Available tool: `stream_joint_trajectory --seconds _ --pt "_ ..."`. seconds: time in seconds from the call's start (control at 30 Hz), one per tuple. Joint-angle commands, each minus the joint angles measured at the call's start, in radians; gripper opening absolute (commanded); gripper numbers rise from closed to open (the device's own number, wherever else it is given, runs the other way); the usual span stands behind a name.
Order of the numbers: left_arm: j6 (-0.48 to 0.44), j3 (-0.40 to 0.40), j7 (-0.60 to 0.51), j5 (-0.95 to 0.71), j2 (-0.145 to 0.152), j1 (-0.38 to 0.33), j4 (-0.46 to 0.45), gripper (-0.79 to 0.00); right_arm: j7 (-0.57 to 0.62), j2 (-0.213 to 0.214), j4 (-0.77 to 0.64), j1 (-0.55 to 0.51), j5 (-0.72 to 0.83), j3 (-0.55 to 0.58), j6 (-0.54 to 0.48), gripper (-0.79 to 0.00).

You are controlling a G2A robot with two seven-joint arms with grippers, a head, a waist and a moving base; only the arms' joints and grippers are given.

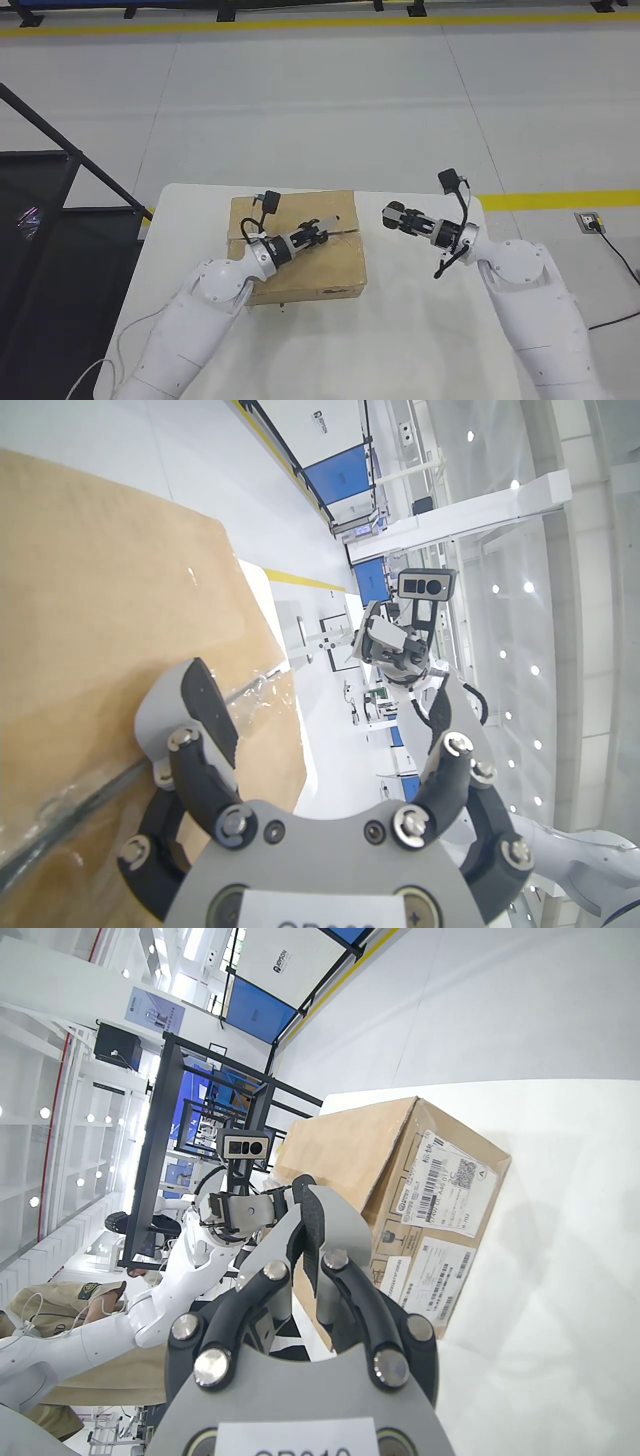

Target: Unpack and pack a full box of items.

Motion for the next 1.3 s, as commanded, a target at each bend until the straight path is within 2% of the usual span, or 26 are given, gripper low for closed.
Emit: stream_joint_trajectory --seconds 0.0,0.43,0.53,0.6,0.73,0.87,0.97,1.1,1.27 --pt "-0.003 0.013 0.003 0.000 -0.006 -0.007 0.009 0.000 0.003 0.005 -0.011 -0.014 0.004 0.014 -0.002 -0.785" --pt "-0.026 0.065 0.011 -0.034 -0.044 -0.041 0.054 0.000 0.008 0.027 -0.048 -0.055 0.017 0.045 -0.003 -0.785" --pt "-0.051 0.055 0.016 -0.026 -0.045 -0.038 0.031 0.000 0.004 0.029 -0.052 -0.055 0.023 0.042 -0.007 -0.785" --pt "-0.080 0.025 0.016 -0.014 -0.036 -0.020 -0.016 0.000 0.004 0.028 -0.050 -0.044 0.026 0.027 -0.008 -0.785" --pt "-0.105 -0.121 0.007 0.028 0.006 0.063 -0.158 0.000 0.010 0.020 -0.033 0.006 0.013 -0.030 0.012 -0.785" --pt "-0.104 -0.345 0.011 0.007 0.053 0.211 -0.349 0.000 0.010 0.005 -0.007 0.072 0.007 -0.107 0.030 -0.785" --pt "-0.108 -0.518 0.006 -0.028 0.080 0.323 -0.457 0.000 0.021 -0.014 0.027 0.136 -0.014 -0.192 0.060 -0.785" --pt "-0.115 -0.687 0.017 -0.030 0.100 0.459 -0.524 0.000 0.067 -0.046 0.087 0.222 -0.050 -0.327 0.084 -0.785" --pt "-0.123 -0.756 0.013 -0.061 0.108 0.554 -0.500 0.000 0.059 -0.089 0.185 0.300 -0.072 -0.451 0.127 -0.785"
